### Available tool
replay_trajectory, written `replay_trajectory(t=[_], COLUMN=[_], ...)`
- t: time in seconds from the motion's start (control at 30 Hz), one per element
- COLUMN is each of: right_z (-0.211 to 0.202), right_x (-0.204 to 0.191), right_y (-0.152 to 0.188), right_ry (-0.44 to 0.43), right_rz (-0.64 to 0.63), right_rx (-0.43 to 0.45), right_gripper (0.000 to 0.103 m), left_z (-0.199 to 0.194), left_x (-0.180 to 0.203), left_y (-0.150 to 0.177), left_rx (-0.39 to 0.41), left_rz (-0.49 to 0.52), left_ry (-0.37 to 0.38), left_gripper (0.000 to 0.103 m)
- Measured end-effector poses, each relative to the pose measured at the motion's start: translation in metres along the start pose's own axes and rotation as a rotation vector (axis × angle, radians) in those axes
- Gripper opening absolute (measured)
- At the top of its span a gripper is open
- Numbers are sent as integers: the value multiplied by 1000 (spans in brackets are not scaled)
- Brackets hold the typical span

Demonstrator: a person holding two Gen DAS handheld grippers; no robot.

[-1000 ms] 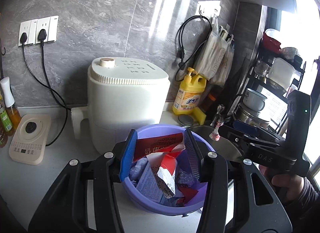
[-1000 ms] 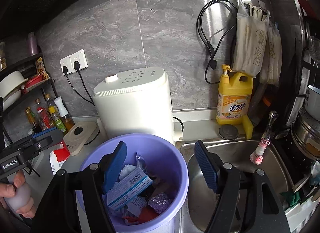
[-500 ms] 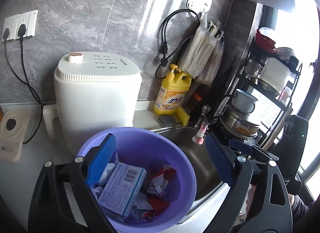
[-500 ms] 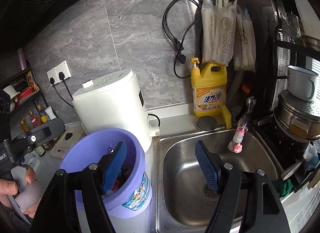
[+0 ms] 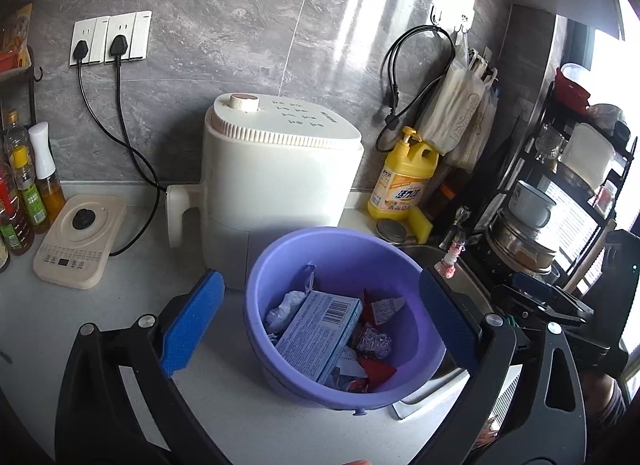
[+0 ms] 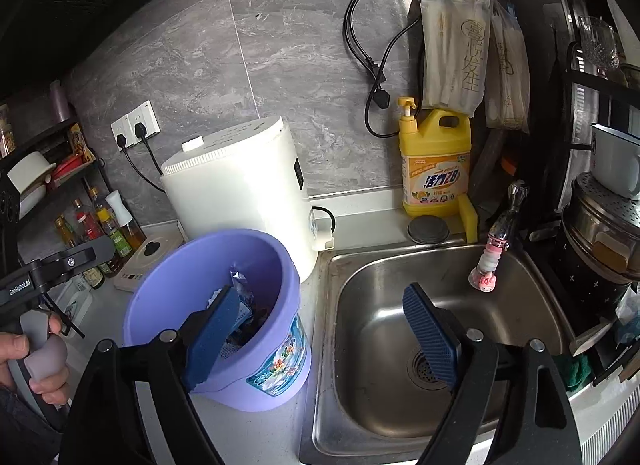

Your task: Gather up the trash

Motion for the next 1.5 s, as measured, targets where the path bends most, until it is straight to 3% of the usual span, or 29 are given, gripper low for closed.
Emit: replay_trajectory(t=[0.2,0.33,0.73,1.5], right_z=[-21,-28,-63,-124], right_x=[-30,-62,-151,-289], right_y=[14,30,79,119], right_ry=[46,50,98,16], right_rz=[16,57,95,11], right_rx=[27,18,22,30], right_gripper=[95,95,95,95], left_z=[-34,-52,-139,-272], left_x=[-26,-53,-109,-173], left_y=[19,37,75,126], left_rx=[-8,-47,-25,55], left_rz=[68,77,115,84], left_ry=[23,11,-11,-19], left_gripper=[97,97,97,97])
Point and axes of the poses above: each gripper's, at about its wrist camera, not at the fingertips, and z roughly the way its jaws point, x to its right, y to its underside, the point moved 8 cm from there along z, roughly the way its jaws point, and after that the axes turned 14 degrees about -x, right-handed, at the moved point
